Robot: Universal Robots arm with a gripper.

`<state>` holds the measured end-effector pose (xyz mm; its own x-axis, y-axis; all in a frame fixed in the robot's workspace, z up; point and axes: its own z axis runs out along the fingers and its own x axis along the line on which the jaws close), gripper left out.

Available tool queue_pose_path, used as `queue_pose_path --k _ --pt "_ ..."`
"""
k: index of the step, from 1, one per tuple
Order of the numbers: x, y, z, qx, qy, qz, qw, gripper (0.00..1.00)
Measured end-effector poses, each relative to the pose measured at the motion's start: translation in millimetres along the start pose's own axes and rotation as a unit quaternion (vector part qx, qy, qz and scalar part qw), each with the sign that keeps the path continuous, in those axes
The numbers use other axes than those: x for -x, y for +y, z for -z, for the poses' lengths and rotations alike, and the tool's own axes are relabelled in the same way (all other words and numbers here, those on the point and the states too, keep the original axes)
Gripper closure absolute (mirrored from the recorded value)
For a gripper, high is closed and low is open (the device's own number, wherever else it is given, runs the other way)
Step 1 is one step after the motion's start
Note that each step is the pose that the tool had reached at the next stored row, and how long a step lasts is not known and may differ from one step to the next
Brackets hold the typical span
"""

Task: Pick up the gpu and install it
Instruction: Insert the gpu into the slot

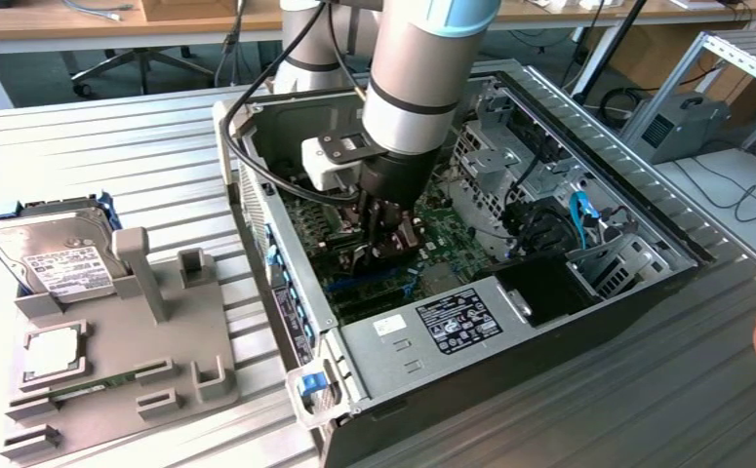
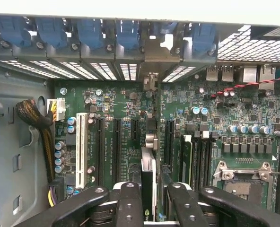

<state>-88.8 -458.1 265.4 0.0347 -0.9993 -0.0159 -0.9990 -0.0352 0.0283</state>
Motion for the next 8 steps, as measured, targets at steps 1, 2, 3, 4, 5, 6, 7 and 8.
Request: queue_pose_path --k 1,2,3,4,5,6,7,8 --pt "0.1 0.1 0.0 0.0000 -0.0005 0.000 1.0000 0.74" --pt "0.1 0.2 0.0 -0.0001 -0.0012 0.000 1.0000 0.74" --pt "0.1 0.3 0.1 -0.0001 -0.0019 0.000 1.0000 0.74" --pt "0.2 0.5 0.0 -0.0002 -0.0022 0.000 1.0000 0.74" --pt "0.4 0.9 0.0 -0.0004 -0.0023 0.000 1.0000 0.74" --pt "0.7 1.5 0.0 -0.0007 -0.0022 0.000 1.0000 0.74" --pt "1.0 1.8 0.1 -0.0008 -0.0022 0.000 1.0000 0.74" --pt "1.0 2.1 0.0 -0.0008 -0.0037 0.000 1.0000 0.74"
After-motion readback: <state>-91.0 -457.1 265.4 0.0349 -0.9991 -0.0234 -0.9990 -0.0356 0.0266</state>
